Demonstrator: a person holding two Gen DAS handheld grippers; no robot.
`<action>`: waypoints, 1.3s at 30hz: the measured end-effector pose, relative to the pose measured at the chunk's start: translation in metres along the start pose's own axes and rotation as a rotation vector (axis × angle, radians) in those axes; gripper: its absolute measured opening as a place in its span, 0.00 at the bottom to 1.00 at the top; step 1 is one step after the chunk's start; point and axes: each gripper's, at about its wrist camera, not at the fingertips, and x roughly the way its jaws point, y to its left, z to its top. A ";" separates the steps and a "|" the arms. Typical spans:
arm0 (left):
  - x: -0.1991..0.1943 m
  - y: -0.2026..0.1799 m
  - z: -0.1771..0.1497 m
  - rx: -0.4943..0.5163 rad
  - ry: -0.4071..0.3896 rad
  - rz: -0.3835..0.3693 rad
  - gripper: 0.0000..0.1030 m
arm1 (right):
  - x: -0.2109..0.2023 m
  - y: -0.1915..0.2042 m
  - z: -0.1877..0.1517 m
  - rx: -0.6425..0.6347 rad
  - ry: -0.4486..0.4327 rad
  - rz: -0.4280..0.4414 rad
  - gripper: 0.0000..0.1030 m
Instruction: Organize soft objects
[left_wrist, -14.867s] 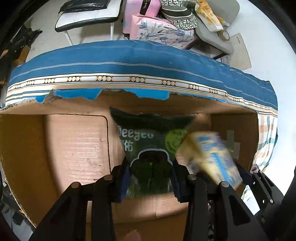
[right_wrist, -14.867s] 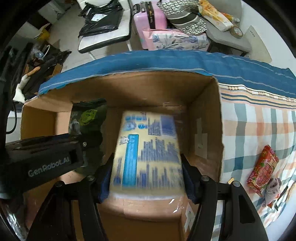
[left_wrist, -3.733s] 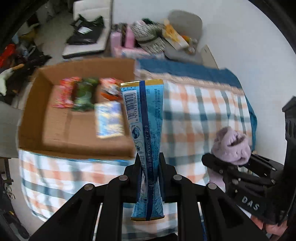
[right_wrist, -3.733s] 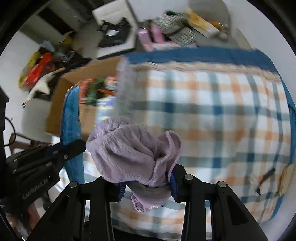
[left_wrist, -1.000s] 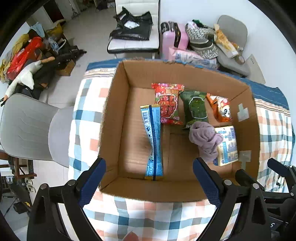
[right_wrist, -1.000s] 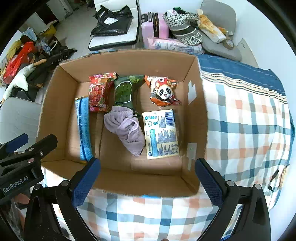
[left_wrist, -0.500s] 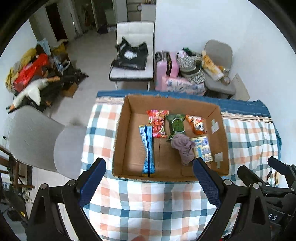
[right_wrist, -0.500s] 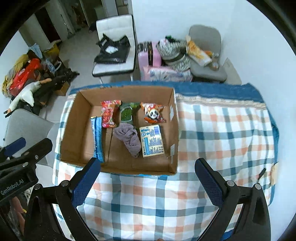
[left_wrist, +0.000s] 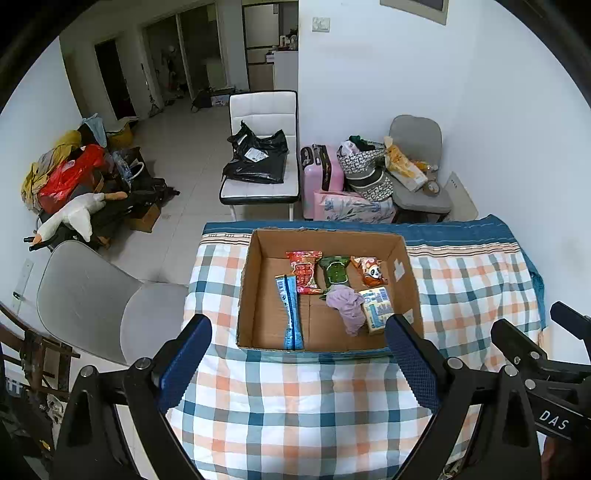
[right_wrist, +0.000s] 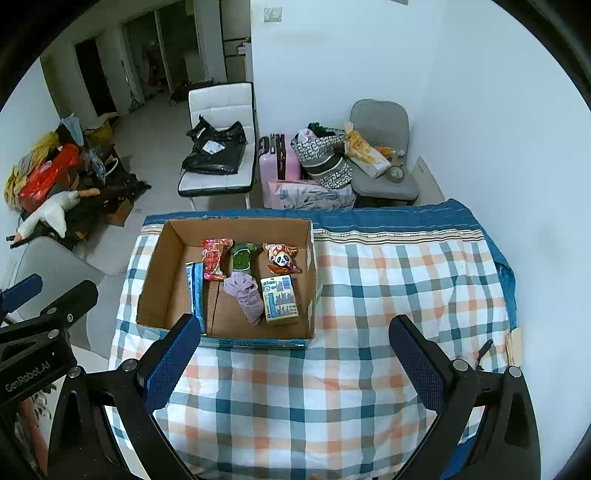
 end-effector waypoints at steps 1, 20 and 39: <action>-0.003 -0.001 -0.001 0.002 0.001 -0.002 0.93 | -0.005 0.000 -0.001 -0.001 -0.006 -0.005 1.00; -0.034 -0.008 -0.019 0.008 -0.004 0.015 0.93 | -0.034 -0.011 -0.018 0.018 -0.033 -0.021 1.00; -0.026 -0.004 -0.022 0.005 0.016 0.013 0.93 | -0.033 -0.014 -0.022 0.023 -0.029 -0.014 1.00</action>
